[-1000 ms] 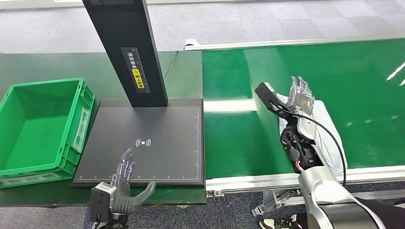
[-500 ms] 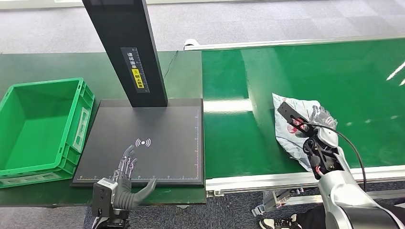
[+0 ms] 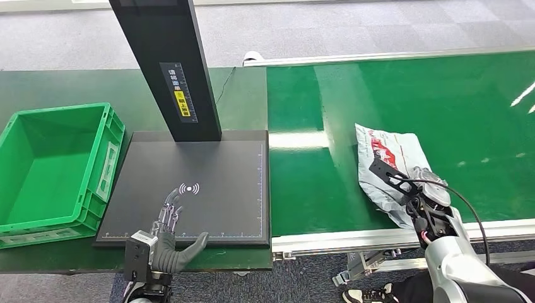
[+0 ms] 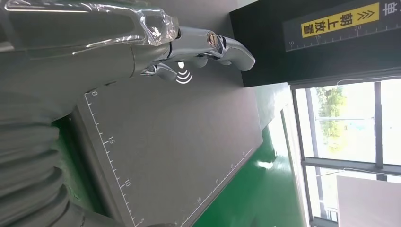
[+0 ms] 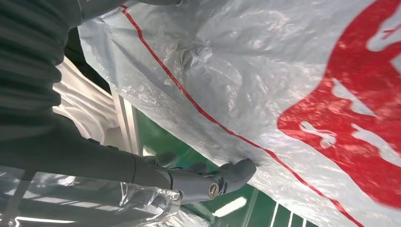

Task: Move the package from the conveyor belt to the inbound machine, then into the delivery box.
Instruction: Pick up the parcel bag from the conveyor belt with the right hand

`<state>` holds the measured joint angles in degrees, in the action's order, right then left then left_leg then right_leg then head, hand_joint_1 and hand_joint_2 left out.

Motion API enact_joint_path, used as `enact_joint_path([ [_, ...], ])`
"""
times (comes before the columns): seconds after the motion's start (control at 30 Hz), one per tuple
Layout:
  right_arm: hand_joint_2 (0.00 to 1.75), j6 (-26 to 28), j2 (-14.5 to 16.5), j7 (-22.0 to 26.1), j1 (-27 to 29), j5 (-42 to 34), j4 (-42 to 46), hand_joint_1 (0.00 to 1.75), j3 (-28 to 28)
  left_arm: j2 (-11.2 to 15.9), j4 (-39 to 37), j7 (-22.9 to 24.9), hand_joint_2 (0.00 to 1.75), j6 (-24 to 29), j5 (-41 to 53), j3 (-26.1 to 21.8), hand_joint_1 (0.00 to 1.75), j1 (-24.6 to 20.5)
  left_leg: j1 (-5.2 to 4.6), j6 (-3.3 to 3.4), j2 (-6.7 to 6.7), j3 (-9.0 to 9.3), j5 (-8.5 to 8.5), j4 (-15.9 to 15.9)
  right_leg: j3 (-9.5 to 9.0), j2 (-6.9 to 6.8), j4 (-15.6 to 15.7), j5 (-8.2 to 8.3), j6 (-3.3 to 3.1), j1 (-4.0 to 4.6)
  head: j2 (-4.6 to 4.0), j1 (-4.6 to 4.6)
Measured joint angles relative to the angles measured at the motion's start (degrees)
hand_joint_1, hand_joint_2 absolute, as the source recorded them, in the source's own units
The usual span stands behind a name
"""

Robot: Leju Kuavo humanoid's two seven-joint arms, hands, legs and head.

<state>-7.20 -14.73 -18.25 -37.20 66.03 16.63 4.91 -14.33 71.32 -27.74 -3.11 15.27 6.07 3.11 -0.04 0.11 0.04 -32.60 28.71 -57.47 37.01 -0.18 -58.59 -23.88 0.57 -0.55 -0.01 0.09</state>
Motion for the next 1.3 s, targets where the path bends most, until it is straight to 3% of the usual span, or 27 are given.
enact_joint_path([
  [0.2, 1.75, -0.72, 0.23, 0.34, 1.12, 0.61, -0.28, 0.00, 1.11, 0.03, -0.07, -0.22, 1.75, 0.01, -0.26, -0.10, 0.00, -0.02, 0.00, 0.00, 0.00, 0.00, 0.00, 0.00, 0.00, 0.00, 0.00, 0.00, 0.00, 0.00, -0.01, 0.01],
  [0.23, 1.75, -0.77, 0.32, 0.72, 1.39, 0.77, -0.29, 0.23, 1.32, 0.03, -0.11, -0.25, 1.75, 0.01, -0.28, -0.15, 0.00, -0.05, 0.00, 0.00, 0.00, 0.00, 0.00, 0.00, -0.01, 0.00, 0.00, 0.00, 0.00, 0.00, -0.01, 0.01],
  [0.33, 1.75, -0.67, 0.65, 2.47, 2.16, 1.33, -0.30, 1.33, 1.85, 0.03, -0.36, -0.30, 1.75, 0.00, -0.33, -0.28, 0.00, -0.21, 0.00, 0.00, 0.00, 0.00, 0.00, 0.00, -0.01, 0.00, 0.00, 0.00, 0.00, 0.00, 0.00, 0.01],
  [0.37, 1.75, -0.44, 0.79, 3.17, 2.35, 1.50, -0.30, 1.47, 2.00, 0.03, -0.43, -0.30, 1.75, 0.00, -0.34, -0.32, 0.00, -0.25, 0.00, 0.00, 0.00, 0.00, 0.00, 0.00, -0.01, 0.00, 0.00, 0.00, 0.00, 0.00, 0.00, 0.01],
  [0.43, 1.75, 0.26, 1.08, 4.62, 2.56, 1.94, -0.30, 1.49, 2.37, 0.03, -0.48, -0.30, 1.75, -0.02, -0.35, -0.40, 0.00, -0.26, 0.00, 0.00, 0.00, -0.01, 0.00, 0.00, -0.01, 0.00, 0.00, 0.00, 0.00, 0.00, -0.01, 0.00],
  [0.6, 1.75, 1.42, 1.93, 6.64, 2.57, 2.83, -0.30, 1.72, 2.97, 0.03, -0.52, -0.34, 1.75, -0.06, -0.48, -0.61, 0.00, -0.25, 0.01, 0.00, 0.00, 0.01, 0.00, 0.00, -0.02, 0.00, 0.00, 0.00, 0.00, 0.01, -0.01, 0.00],
  [0.83, 1.75, 3.45, 2.88, 8.08, 2.44, 3.77, -0.26, 1.74, 3.28, 0.04, -1.07, -0.63, 1.75, -0.07, -0.96, -1.05, 0.00, -0.22, 0.02, 0.00, 0.00, 0.01, 0.00, 0.01, -0.03, -0.01, 0.00, 0.00, 0.00, 0.01, -0.01, 0.01],
  [1.13, 1.75, 18.69, 4.24, 11.97, 1.73, 3.90, 0.49, 1.75, 5.16, 0.05, -1.31, -1.27, 1.75, 0.01, -1.04, -1.29, 0.00, 0.34, 0.02, 0.00, -0.01, -0.04, -0.01, 0.00, -0.02, -0.02, -0.01, 0.00, 0.00, 0.00, -0.01, 0.01],
  [1.23, 1.75, 25.16, 4.62, 15.89, 1.04, 2.04, 1.02, 1.75, 6.59, 0.05, -1.28, -1.44, 1.75, 0.07, -1.03, -1.31, 0.00, 0.70, 0.02, 0.00, -0.01, -0.04, -0.01, 0.00, -0.02, -0.02, -0.01, 0.00, 0.00, 0.00, -0.01, 0.01],
  [1.3, 1.75, 29.09, 5.08, 21.05, 0.72, -1.41, 1.67, 1.75, 8.29, 0.05, -1.26, -1.67, 1.75, 0.38, -0.97, -1.32, 0.00, 0.95, 0.02, -0.01, -0.02, -0.05, -0.01, 0.01, -0.01, -0.02, -0.02, 0.00, 0.00, 0.00, -0.01, 0.01],
])
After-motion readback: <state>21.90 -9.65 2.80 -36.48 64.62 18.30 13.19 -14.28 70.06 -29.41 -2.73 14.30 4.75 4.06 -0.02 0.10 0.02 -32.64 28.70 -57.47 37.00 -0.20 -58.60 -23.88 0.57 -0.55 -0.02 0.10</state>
